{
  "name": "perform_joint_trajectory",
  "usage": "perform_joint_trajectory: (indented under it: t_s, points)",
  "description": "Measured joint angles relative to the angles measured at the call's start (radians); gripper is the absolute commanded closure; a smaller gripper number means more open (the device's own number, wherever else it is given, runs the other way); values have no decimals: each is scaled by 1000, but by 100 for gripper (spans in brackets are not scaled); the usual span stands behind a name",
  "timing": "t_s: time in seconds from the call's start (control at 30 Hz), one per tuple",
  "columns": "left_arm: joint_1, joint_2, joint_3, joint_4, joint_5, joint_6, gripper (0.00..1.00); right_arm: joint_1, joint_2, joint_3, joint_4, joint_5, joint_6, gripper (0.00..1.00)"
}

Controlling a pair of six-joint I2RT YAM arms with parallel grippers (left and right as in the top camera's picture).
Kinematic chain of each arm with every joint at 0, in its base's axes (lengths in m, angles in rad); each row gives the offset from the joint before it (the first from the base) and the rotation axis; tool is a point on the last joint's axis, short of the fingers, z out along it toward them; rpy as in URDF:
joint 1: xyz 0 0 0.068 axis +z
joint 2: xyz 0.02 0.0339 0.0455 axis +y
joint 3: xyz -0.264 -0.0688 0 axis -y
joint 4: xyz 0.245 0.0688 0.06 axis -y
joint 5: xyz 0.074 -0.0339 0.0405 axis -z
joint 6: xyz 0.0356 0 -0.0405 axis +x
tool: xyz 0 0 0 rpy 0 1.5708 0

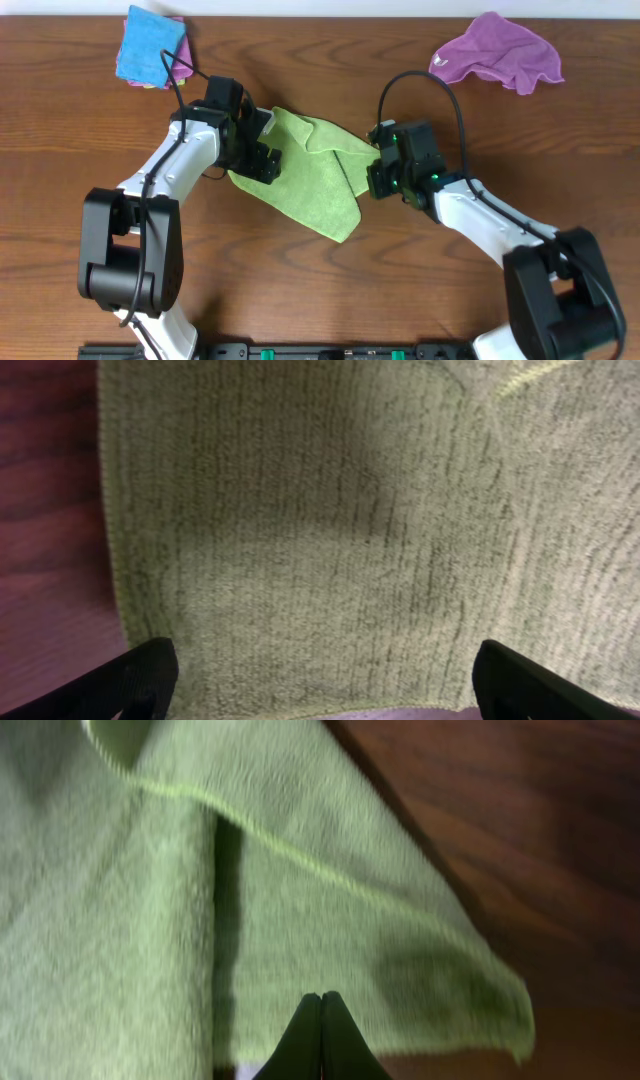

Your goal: Fold the cloth

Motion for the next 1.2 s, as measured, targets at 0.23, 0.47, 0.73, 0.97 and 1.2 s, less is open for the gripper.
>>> perform_joint_trajectory:
  t_s: [0.23, 0.47, 0.73, 0.97, 1.2]
  points:
    - [0, 13, 0, 22, -31, -11, 5, 0, 57, 6, 41, -2, 50, 99]
    - [0, 84, 0, 19, -57, -12, 5, 0, 78, 6, 41, 0, 61, 99]
    - [0, 89, 8, -18, -59, -19, 5, 0, 78, 6, 40, 27, 76, 99]
    - [0, 89, 14, -120, -63, -79, 5, 0, 93, 6, 63, 80, 80, 99]
    - [-31, 98, 14, -282, -72, -171, 5, -16, 138, 11, 122, 98, 82, 99]
